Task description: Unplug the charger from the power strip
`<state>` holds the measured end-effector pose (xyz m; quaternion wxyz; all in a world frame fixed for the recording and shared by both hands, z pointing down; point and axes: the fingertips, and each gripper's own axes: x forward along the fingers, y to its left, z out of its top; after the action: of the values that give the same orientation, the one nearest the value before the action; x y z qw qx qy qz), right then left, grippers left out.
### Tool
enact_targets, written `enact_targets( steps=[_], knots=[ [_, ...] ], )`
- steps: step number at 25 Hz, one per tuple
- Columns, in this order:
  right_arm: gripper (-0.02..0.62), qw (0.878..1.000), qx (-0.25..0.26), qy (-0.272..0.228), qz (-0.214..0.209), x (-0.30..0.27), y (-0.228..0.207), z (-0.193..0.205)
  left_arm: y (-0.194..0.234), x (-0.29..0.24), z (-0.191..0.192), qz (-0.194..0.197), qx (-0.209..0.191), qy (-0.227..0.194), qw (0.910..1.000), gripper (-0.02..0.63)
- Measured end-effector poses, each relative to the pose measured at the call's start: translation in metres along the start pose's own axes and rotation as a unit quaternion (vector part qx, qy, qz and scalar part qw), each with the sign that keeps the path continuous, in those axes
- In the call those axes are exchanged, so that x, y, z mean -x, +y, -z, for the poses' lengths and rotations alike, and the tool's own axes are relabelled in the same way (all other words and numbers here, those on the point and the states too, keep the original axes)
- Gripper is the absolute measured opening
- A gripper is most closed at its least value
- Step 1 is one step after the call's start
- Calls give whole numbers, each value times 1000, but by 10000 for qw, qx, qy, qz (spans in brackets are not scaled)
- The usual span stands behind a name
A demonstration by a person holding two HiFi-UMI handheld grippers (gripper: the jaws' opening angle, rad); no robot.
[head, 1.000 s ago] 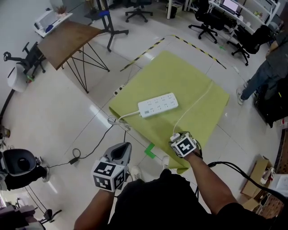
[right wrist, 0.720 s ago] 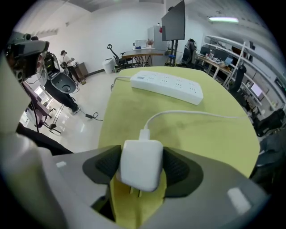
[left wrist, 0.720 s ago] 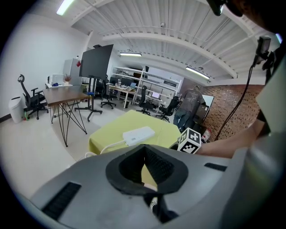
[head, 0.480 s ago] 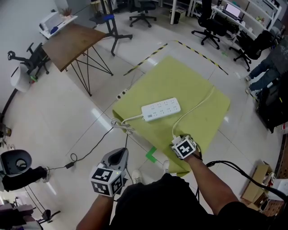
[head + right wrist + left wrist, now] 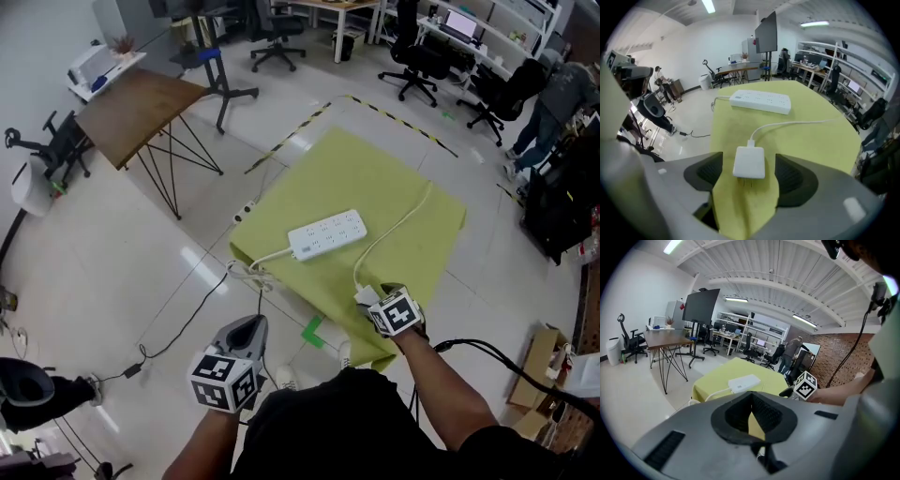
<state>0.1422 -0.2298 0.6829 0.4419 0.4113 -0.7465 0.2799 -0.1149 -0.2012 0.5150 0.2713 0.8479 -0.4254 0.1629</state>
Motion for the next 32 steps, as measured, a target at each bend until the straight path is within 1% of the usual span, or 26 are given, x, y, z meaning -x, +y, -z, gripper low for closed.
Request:
enact_targets(
  steps=[2,3,4,5,6,7,8,9,10,11,12,14,16,17,18,19,20,21,23,25,27,29,32],
  knots=[
    [348,9986,-364,-368,116,23,0,-4,-3,-1,1,188,-67,16,9998,6],
    [347,9959,-639,-635,98,36,3,-7,-6,0,2,299,-99,37,9995,6],
    [324,9900,-1013,-977,-33,51,8,-11,-9,0,4,426,-118,62,9990,6],
    [282,9783,-1494,-1408,-290,67,15,-15,-14,0,5,572,-123,84,9983,6],
    [222,9574,-2060,-1918,-645,84,23,-21,-19,0,7,737,-130,107,9971,6],
    [125,9266,-2647,-2462,-1038,101,31,-26,-25,-1,8,913,-159,143,9956,6],
    [0,8899,-3162,-2970,-1411,120,39,-29,-32,-2,11,1091,-220,198,9936,6],
    [2,8553,-3520,-3389,-1722,137,50,-30,-40,-3,14,1266,-302,267,9911,6],
    [2,8296,-3697,-3699,-1956,153,62,-29,-49,-4,18,1428,-386,334,9884,6],
    [2,8145,-3730,-3907,-2119,167,75,-27,-58,-6,21,1569,-465,388,9858,6],
    [2,8070,-3687,-4029,-2246,178,88,-23,-66,-8,23,1681,-533,422,9834,6],
    [2,7981,-3588,-4111,-2556,196,116,-17,-82,-10,23,1830,-605,413,9804,6],
    [2,7880,-3484,-4117,-2970,214,142,-10,-102,-8,21,1975,-612,305,9779,6],
    [2,7859,-3385,-4120,-3130,223,152,-6,-113,-4,20,2062,-628,233,9762,6],
    [2,7881,-3260,-4123,-3203,233,159,-2,-125,0,20,2143,-661,165,9744,6],
    [0,7948,-3125,-4114,-3185,241,164,4,-137,5,21,2199,-707,110,9729,6],
    [0,8047,-2982,-4095,-3097,249,166,10,-147,10,24,2219,-750,66,9722,6],
    [0,8162,-2830,-4074,-2963,256,167,16,-155,16,26,2200,-776,26,9724,6],
    [0,8415,-2501,-4033,-2582,270,166,30,-165,27,34,2052,-747,-45,9759,6],
    [0,8673,-2202,-3951,-2078,285,160,51,-175,39,46,1808,-630,-84,9815,6],
    [0,8887,-1912,-3862,-1565,301,154,80,-193,52,67,1589,-488,-52,9861,6],
    [0,9031,-1637,-3783,-1206,314,150,111,-220,68,94,1487,-402,39,9881,6],
    [0,9151,-1382,-3641,-1041,327,154,155,-257,95,133,1428,-332,171,9890,6]
  ],
)
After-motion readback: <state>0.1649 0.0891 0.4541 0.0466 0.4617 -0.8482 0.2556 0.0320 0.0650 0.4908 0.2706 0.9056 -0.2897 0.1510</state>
